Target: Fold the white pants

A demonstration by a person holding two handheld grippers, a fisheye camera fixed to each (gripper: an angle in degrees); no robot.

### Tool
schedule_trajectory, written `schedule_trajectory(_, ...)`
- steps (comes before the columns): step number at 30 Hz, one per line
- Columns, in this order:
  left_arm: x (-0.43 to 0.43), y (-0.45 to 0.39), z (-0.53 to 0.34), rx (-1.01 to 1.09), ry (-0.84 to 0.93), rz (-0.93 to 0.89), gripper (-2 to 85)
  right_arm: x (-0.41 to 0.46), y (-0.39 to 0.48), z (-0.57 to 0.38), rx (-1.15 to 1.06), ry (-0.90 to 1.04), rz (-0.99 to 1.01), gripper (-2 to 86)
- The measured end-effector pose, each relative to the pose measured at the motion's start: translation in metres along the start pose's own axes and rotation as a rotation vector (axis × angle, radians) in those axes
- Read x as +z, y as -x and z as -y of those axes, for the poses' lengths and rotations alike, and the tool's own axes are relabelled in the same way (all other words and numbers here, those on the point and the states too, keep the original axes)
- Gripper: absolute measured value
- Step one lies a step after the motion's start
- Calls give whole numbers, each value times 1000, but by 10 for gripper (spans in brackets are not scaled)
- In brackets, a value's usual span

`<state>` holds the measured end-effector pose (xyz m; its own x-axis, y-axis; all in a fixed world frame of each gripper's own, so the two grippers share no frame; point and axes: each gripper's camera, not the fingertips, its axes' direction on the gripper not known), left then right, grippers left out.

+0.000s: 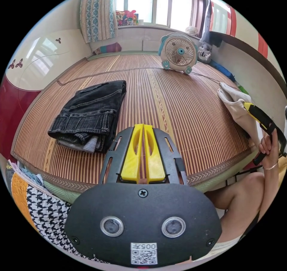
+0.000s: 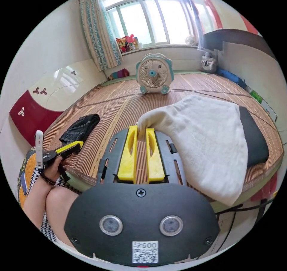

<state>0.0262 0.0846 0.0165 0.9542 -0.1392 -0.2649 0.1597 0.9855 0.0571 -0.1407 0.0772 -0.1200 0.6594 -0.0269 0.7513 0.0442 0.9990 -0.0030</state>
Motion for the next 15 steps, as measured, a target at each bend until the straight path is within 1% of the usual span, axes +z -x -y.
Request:
schedule_trajectory(6,-4,20,-9,-35,12,47,5,52,93,11,-134,55,138,10)
schedule_trajectory(10,-5,35,-17,-69,39,95,20,100,161,11,-233,149,267,18)
schedule_trajectory(12,-6,40,-19,-88,49,100,24,120,186,8,-251,220,369,25)
schedule_trajectory(13,-8,42,-20,-100,49,103,26,132,198,6,-232,275,382,29)
schedule_trajectory(15,-10,42,-22,-100,49,114,30,138,213,4,-237,272,361,30)
